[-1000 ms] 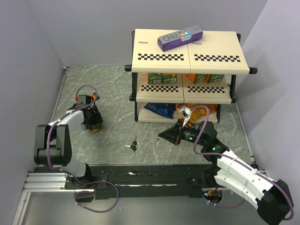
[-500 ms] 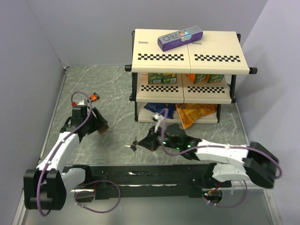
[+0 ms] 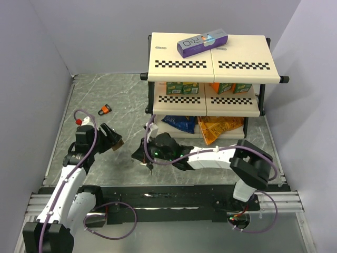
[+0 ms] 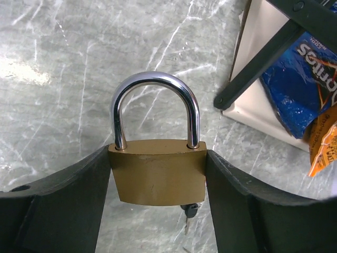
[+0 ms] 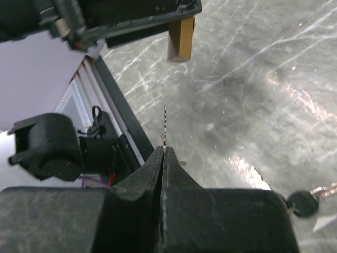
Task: Unlock with the key
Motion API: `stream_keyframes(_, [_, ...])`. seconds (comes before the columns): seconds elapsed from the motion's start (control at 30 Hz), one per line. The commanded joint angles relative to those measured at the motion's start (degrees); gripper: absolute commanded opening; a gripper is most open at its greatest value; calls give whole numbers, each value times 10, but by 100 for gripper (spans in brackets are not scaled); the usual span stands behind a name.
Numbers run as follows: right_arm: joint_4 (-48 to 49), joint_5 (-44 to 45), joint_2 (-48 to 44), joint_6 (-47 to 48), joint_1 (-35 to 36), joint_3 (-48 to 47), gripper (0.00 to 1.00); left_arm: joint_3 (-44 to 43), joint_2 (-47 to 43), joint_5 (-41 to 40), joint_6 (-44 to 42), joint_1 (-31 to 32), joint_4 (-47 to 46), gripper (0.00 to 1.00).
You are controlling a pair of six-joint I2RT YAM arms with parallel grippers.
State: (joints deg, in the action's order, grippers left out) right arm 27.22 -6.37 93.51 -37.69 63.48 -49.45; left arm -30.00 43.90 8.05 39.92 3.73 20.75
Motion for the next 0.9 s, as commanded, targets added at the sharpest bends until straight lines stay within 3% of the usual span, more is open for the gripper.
stream_keyframes(0.0, [4,16,37,-10,6,-55,0,-2,-8,39,20,1,-66,1])
stream_keyframes(0.3, [-14,2,94,-19,5,-104,0,7,-17,54,25,1,-72,1])
stream_keyframes(0.87, [-8,-13,112,-21,-5,-118,0,9,-20,61,24,1,-72,1])
